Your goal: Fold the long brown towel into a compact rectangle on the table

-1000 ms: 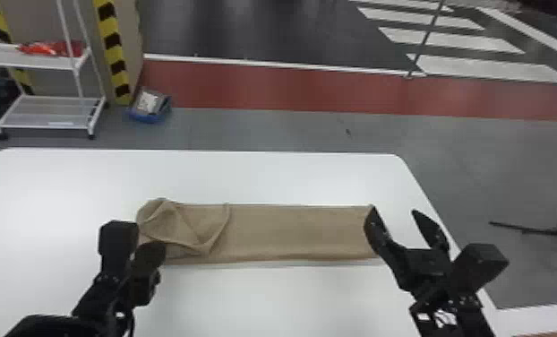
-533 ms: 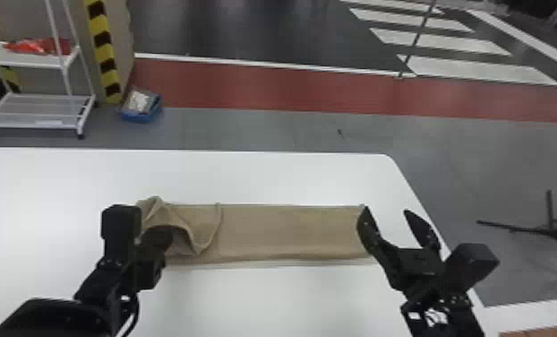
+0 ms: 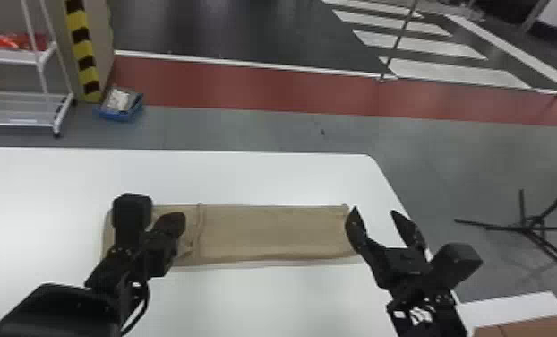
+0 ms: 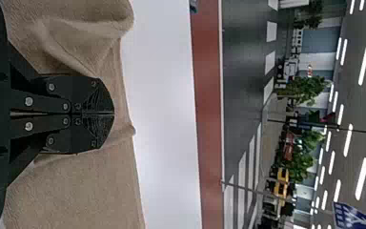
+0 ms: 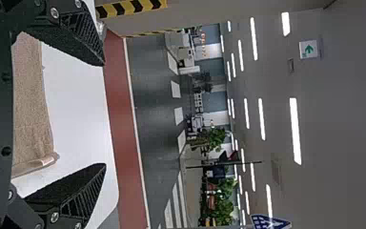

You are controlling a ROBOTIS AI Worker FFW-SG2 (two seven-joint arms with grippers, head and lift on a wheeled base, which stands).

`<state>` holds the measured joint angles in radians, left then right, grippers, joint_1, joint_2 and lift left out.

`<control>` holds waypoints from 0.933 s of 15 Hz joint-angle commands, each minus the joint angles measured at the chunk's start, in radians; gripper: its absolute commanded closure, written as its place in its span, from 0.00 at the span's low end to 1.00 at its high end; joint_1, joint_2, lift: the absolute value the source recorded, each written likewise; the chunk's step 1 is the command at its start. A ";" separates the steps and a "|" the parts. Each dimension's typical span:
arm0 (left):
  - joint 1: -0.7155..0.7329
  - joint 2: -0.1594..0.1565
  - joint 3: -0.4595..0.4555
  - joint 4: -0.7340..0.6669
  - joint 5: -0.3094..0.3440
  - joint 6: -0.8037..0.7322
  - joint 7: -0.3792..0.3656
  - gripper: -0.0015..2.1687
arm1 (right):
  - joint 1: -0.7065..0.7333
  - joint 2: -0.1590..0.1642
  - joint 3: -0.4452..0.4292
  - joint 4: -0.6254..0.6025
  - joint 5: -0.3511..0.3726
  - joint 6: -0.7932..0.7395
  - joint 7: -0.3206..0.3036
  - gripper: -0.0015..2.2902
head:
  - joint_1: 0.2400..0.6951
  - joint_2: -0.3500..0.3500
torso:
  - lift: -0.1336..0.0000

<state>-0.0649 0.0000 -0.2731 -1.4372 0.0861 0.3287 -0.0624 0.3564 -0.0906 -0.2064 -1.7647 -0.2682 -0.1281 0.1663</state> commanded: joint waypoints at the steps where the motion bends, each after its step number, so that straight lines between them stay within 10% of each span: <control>1: -0.001 -0.003 -0.046 -0.016 0.032 -0.059 0.001 0.79 | 0.001 -0.003 -0.005 0.004 -0.005 -0.004 0.001 0.06 | 1.00 0.08 | 0.58; 6: 0.115 -0.003 0.046 -0.206 -0.012 -0.062 0.021 0.78 | -0.004 -0.012 -0.007 0.016 -0.013 -0.008 0.001 0.06 | 1.00 0.04 | 0.58; 14: 0.040 -0.003 0.170 0.014 -0.131 -0.035 0.022 0.78 | -0.005 -0.003 0.013 0.013 -0.005 -0.011 0.006 0.06 | 1.00 0.23 | 0.58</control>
<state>-0.0024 0.0000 -0.1055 -1.4704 -0.0242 0.2947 -0.0399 0.3511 -0.0956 -0.1936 -1.7502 -0.2756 -0.1366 0.1717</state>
